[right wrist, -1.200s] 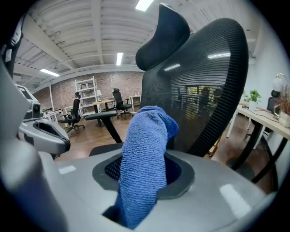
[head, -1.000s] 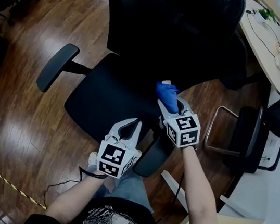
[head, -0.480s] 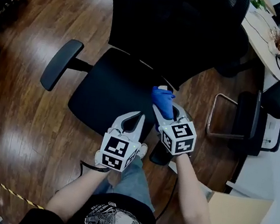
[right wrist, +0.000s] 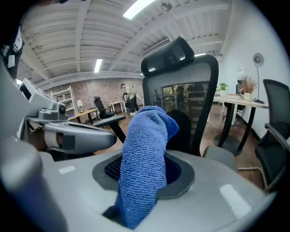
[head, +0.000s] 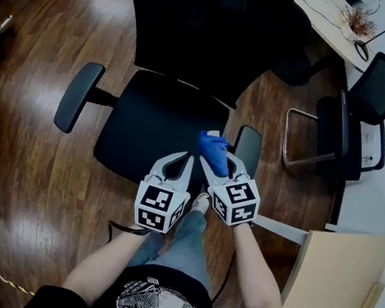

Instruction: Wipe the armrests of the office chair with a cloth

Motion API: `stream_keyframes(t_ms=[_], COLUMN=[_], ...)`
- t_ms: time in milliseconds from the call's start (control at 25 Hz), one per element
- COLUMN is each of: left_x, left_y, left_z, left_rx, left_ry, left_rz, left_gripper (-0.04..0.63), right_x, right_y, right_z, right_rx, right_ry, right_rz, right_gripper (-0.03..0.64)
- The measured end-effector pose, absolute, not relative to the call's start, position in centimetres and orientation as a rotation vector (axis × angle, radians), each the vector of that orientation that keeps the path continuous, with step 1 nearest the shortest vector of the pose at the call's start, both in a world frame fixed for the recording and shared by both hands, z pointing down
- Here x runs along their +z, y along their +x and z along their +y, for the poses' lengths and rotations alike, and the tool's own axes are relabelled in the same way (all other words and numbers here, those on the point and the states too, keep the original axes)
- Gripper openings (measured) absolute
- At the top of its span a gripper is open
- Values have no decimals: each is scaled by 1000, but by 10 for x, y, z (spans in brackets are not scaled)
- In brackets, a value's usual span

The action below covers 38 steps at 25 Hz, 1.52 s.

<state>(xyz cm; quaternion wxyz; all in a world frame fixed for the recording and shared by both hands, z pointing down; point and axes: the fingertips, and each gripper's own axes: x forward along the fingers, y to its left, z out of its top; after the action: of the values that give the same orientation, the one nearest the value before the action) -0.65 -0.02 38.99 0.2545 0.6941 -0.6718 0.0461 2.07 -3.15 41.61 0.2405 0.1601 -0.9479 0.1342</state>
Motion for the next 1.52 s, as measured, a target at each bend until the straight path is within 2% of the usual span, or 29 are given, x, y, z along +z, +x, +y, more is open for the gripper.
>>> stream_keyframes(t_ms=[360,640,1000,1520], left_x=[383,352,367,385], left_y=[23,74,154,170], left_z=[13,-36,-114,-199], left_rx=[153,128,240,506], left_ry=[1960,2058,2079,2032], left_rz=[-1748,-1712,-1716,-1870], left_gripper=[-21,-21,-21,-21], right_x=[390,360,411,504], right_y=[41,113,190,178], right_z=[-18,-63,-124,-167], right_rx=[435,520,757,1252], right_ry=[585,816,852,709], right_rz=[-2680,-2758,-2765,-2805], right_gripper=[139,139,139,138])
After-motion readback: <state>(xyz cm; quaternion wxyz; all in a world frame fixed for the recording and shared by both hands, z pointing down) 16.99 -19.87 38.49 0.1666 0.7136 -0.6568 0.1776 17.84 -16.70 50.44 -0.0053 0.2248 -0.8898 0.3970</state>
